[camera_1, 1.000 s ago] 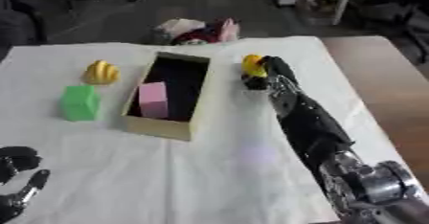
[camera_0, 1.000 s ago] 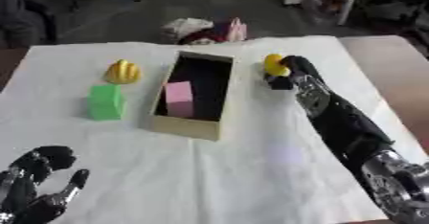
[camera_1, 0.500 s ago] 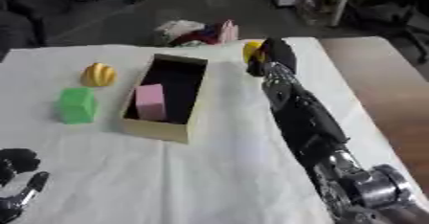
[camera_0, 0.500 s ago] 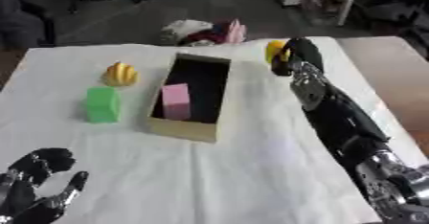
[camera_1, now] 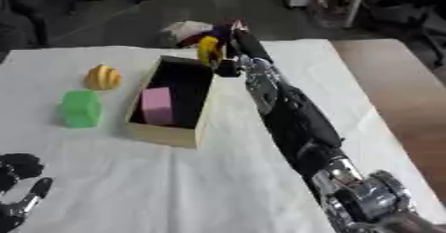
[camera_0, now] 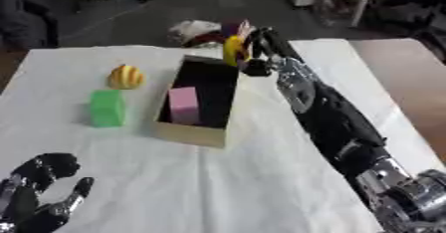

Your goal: Pick up objects on the table and place them in the box.

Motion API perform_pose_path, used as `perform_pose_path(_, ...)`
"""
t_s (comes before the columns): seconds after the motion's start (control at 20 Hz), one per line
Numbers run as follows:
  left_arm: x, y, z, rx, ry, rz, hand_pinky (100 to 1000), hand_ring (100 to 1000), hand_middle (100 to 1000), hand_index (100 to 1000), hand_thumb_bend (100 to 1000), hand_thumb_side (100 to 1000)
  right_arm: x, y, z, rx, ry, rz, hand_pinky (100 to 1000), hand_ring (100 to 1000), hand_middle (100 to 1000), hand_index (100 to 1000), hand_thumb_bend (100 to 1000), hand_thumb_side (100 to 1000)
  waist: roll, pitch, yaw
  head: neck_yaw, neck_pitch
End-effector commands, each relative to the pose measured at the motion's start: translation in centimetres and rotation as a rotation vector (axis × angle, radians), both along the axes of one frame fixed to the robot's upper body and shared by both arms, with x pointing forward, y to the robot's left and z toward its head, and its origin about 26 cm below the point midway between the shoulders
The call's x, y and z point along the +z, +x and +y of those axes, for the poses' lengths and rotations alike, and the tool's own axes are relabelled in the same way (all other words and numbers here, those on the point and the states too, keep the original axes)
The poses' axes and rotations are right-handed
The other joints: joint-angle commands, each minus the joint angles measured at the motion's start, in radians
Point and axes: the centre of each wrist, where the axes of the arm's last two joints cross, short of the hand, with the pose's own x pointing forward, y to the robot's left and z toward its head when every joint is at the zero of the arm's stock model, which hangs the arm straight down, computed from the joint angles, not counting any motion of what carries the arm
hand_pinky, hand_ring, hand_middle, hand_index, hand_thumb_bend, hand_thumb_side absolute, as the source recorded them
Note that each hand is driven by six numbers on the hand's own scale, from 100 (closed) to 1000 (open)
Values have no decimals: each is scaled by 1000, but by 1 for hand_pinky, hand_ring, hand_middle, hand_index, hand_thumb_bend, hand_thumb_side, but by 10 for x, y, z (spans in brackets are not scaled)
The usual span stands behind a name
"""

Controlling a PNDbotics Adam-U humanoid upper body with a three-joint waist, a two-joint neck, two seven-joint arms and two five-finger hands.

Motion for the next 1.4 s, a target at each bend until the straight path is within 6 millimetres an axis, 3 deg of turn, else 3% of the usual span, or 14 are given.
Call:
perform_pose_path(0.05,8,2,1,-5,8,-25,739,668,622,690,432,100,15,2,6,68,-94,4,735,632,563,763,382,371,3,-16,0,2,1)
perform_pose_path(0.1,8,2,1,-5,8,-25,739,668,622,690,432,100,15,1,6,74,-121,12,780,741,760,913,493,461,3,-16,-1,3,1)
perform_pose_path(0.25,8,2,3,0,9,-23,739,668,622,690,433,100,21,1,3,71,-231,8,806,791,862,959,515,487,1,-17,-5,10,3)
perform_pose_path(0.4,9,2,7,16,19,-27,739,668,622,691,437,100,35,-5,-6,74,-196,-81,786,756,827,930,425,383,-3,-19,-15,21,7)
perform_pose_path(0.55,18,3,20,48,63,-55,740,671,624,695,445,100,51,-21,-21,112,-50,-179,760,708,772,897,318,311,-7,-23,-34,41,16)
perform_pose_path(0.7,40,8,40,83,155,-116,743,676,629,701,456,100,64,-45,-36,161,127,-227,751,684,743,878,251,304,-10,-26,-54,67,23)
perform_pose_path(0.8,65,13,57,109,256,-180,746,686,641,713,467,100,67,-67,-46,209,228,-248,748,679,736,870,209,311,-11,-27,-69,87,24)
perform_pose_path(0.95,104,20,79,127,433,-264,753,702,662,739,476,100,61,-103,-61,277,342,-238,745,674,726,865,181,318,-12,-29,-91,114,25)
perform_pose_path(1.0,115,22,84,127,495,-286,755,706,664,743,478,100,58,-113,-65,293,369,-230,742,671,723,862,223,288,-13,-29,-98,121,25)
perform_pose_path(1.05,127,24,90,126,578,-312,758,714,679,763,494,100,52,-123,-70,298,396,-217,739,667,714,856,168,322,-13,-30,-107,132,27)
perform_pose_path(1.1,137,27,96,123,646,-320,761,720,687,773,422,100,46,-132,-75,298,420,-205,738,665,710,854,165,325,-13,-31,-116,143,29)
perform_pose_path(1.15,147,31,101,118,716,-324,767,732,700,783,520,100,39,-140,-79,297,444,-189,737,663,708,851,160,333,-14,-32,-125,153,30)
perform_pose_path(1.4,175,57,126,17,1097,-206,796,780,766,833,558,100,9,-163,-92,284,543,-115,734,658,697,846,147,343,-12,-40,-164,180,37)
